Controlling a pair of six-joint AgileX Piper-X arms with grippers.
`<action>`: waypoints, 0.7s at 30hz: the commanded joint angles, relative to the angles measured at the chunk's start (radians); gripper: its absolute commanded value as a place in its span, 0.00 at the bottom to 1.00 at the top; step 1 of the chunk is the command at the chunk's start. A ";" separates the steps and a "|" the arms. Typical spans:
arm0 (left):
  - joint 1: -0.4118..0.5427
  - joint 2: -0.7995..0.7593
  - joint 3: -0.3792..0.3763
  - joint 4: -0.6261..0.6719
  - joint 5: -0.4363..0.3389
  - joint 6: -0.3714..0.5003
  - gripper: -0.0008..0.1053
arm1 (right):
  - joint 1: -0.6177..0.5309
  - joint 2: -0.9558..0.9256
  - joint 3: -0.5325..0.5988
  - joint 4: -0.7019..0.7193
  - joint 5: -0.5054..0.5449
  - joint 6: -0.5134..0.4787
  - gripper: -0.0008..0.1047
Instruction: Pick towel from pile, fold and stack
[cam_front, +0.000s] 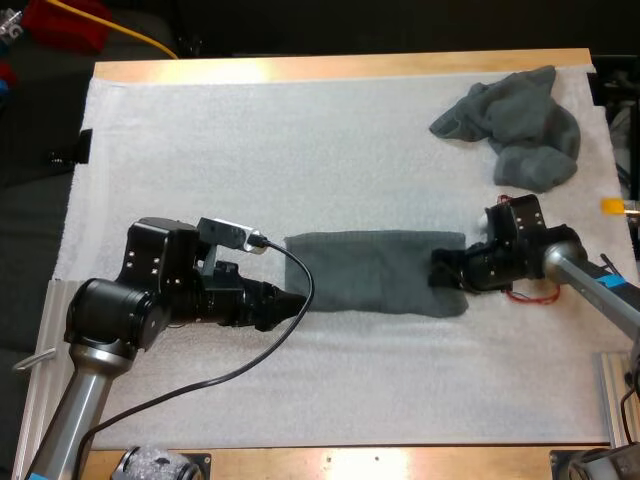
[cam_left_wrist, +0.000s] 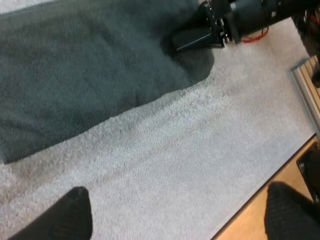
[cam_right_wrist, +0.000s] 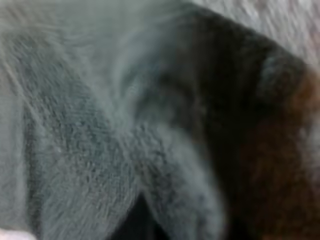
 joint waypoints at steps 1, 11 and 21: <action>-0.003 -0.006 -0.005 0.000 0.007 0.003 0.65 | 0.005 -0.026 0.005 0.047 0.046 -0.025 0.01; -0.003 -0.006 -0.005 -0.047 0.007 -0.006 0.65 | 0.005 -0.247 -0.011 0.305 0.443 -0.229 0.01; -0.003 -0.006 -0.005 -0.083 0.046 -0.015 0.65 | 0.005 -0.332 -0.135 0.566 0.771 -0.423 0.01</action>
